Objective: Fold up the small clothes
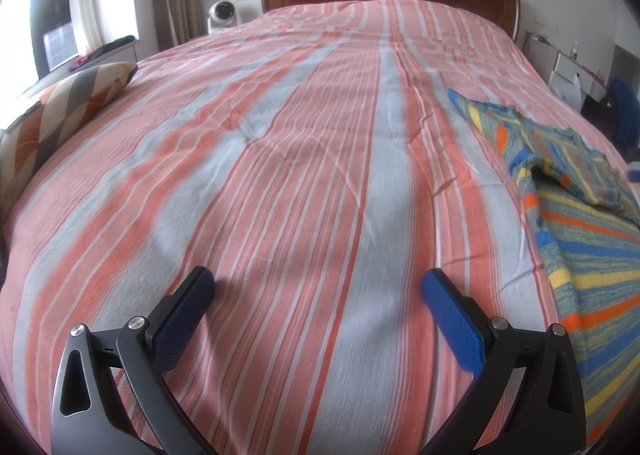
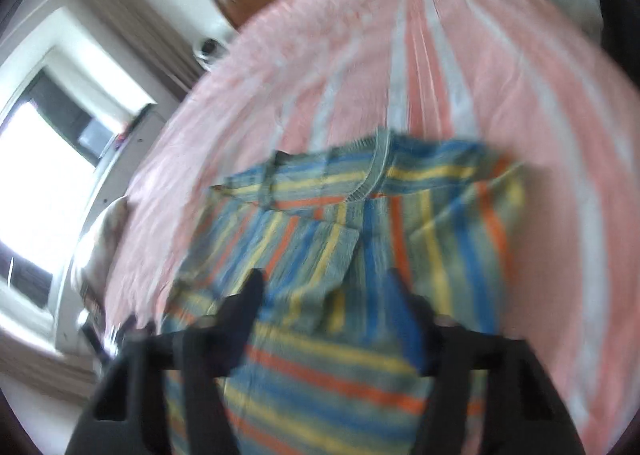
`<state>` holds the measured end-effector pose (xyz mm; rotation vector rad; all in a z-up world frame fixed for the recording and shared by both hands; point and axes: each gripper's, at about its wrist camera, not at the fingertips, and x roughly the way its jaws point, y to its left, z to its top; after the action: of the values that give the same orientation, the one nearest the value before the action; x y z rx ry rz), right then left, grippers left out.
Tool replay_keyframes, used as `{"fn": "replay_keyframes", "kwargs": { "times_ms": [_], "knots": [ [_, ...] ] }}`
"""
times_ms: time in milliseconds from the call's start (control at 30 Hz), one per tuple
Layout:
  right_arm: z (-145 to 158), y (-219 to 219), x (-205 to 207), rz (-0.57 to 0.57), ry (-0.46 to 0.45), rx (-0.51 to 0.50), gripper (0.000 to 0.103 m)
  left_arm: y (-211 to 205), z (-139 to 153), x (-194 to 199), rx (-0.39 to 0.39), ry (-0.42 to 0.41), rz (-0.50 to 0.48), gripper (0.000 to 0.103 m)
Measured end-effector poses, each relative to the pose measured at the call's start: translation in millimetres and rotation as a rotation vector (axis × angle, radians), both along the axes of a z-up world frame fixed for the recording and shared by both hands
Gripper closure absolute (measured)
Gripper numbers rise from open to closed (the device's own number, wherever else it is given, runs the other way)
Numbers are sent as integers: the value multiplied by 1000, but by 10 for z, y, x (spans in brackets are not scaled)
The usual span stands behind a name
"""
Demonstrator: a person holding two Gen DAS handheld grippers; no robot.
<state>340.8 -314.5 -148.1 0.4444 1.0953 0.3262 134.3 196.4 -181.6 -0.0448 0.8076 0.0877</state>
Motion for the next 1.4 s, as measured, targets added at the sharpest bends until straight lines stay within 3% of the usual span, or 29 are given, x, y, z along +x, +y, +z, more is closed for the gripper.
{"fn": "replay_keyframes", "kwargs": {
  "times_ms": [133, 167, 200, 233, 367, 433, 500, 600, 700, 800, 867, 1067, 1133, 1167, 1200, 1233, 1333, 1400],
  "knots": [
    [-380, 88, 259, -61, 82, 43, 52, 0, -2, 4, -1, -1, 0, 0],
    [-429, 113, 290, -54, 91, 55, 64, 0, 3, 4, -3, -2, 0, 0],
    [-461, 172, 326, -38, 90, 30, 87, -1, 7, 14, -6, -2, -1, 0],
    [-419, 225, 335, -35, 71, -12, 99, -4, 13, 18, -6, -3, -1, 0],
    [-168, 280, 315, -29, -97, -153, 100, -4, 8, 18, -5, -3, 0, 0],
    [-232, 280, 340, -16, -67, -181, 98, -4, 6, 17, -5, -3, 0, 0],
    [-349, 254, 346, -19, 4, -204, 85, -5, 4, 18, -5, -3, 0, 0],
    [-145, 253, 144, -1, -89, -234, 84, -5, 4, 21, -6, -3, 0, 0],
    [22, 400, -94, 122, -150, -156, 82, -7, 3, 22, -6, -4, 0, 0],
    [-189, 584, -268, 221, -79, -212, 83, -9, 4, 25, -6, -4, 0, 0],
    [-349, 578, -362, 227, -45, -251, 82, -10, 5, 28, -5, -5, 0, 0],
    [-156, 351, -770, 213, -46, -279, 83, -10, -5, 23, -6, -3, 0, 0],
    [-4, 245, -1016, 210, -75, -288, 76, -11, 12, 35, -7, 15, 0, 0],
    [52, 178, -1227, 198, -96, -287, 62, -10, 38, 42, -7, 41, -3, 1],
    [134, 109, -1373, 188, -109, -287, 48, -3, 100, 20, -22, 93, -9, 1],
    [218, 18, -1572, 179, -127, -292, 44, 7, 150, -46, -60, 117, -29, 1],
    [381, -245, -2200, 194, -143, -301, 42, -24, 347, -482, -244, 182, -168, 1],
    [390, -408, -2619, 209, -110, -288, 42, -166, 374, -806, -269, 245, -238, 1]
  ]
}}
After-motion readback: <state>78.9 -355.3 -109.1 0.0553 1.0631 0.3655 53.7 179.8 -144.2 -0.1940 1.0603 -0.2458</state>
